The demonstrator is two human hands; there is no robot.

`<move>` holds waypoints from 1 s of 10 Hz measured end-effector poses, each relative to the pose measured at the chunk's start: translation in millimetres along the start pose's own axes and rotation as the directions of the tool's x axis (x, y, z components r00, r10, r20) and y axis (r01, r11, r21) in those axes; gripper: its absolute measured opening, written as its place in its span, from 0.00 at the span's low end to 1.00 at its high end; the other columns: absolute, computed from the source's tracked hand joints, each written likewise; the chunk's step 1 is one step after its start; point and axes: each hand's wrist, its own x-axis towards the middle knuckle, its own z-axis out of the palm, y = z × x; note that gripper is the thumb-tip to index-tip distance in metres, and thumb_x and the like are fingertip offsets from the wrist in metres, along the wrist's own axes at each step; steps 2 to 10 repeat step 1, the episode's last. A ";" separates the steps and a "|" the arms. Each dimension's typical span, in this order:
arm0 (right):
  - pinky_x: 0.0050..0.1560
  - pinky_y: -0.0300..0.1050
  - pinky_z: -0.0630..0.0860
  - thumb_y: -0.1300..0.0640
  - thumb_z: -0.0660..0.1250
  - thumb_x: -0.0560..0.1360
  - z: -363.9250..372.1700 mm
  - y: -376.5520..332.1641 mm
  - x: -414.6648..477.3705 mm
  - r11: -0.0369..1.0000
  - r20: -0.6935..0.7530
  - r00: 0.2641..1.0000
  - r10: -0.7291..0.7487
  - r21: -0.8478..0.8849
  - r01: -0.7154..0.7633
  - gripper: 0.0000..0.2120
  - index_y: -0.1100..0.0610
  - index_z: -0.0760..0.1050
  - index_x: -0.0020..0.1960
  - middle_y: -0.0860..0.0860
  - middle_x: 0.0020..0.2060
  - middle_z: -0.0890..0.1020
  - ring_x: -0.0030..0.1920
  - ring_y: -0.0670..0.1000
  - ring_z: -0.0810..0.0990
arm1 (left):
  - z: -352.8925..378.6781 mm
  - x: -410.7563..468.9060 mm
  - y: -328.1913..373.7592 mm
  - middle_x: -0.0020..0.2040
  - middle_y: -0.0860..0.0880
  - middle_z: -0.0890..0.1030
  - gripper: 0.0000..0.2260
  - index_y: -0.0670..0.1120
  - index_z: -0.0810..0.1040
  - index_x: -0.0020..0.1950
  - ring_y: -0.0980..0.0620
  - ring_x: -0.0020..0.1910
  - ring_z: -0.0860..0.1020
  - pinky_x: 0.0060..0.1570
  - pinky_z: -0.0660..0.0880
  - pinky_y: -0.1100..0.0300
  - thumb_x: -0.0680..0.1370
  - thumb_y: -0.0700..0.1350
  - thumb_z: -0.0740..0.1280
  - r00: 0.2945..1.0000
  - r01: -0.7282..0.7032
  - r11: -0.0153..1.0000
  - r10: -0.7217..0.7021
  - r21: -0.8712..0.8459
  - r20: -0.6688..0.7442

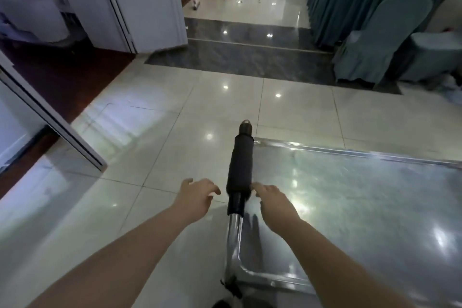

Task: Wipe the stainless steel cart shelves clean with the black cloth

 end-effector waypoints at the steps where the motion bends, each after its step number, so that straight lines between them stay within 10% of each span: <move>1: 0.61 0.45 0.70 0.69 0.59 0.74 3.9 7.8 -2.3 0.995 0.003 0.998 0.065 0.075 -0.065 0.30 0.49 0.64 0.73 0.50 0.67 0.73 0.67 0.52 0.68 | 12.1 3.0 -8.5 0.68 0.56 0.73 0.19 0.55 0.72 0.69 0.56 0.67 0.71 0.71 0.57 0.52 0.78 0.43 0.62 0.998 0.059 0.995 -0.057 -0.086 0.024; 10: 0.61 0.45 0.70 0.69 0.59 0.74 3.9 7.8 -2.3 0.995 0.003 0.998 0.065 0.075 -0.065 0.30 0.49 0.64 0.73 0.50 0.67 0.73 0.67 0.52 0.68 | 12.1 3.0 -8.5 0.68 0.56 0.73 0.19 0.55 0.72 0.69 0.56 0.67 0.71 0.71 0.57 0.52 0.78 0.43 0.62 0.998 0.059 0.995 -0.057 -0.086 0.024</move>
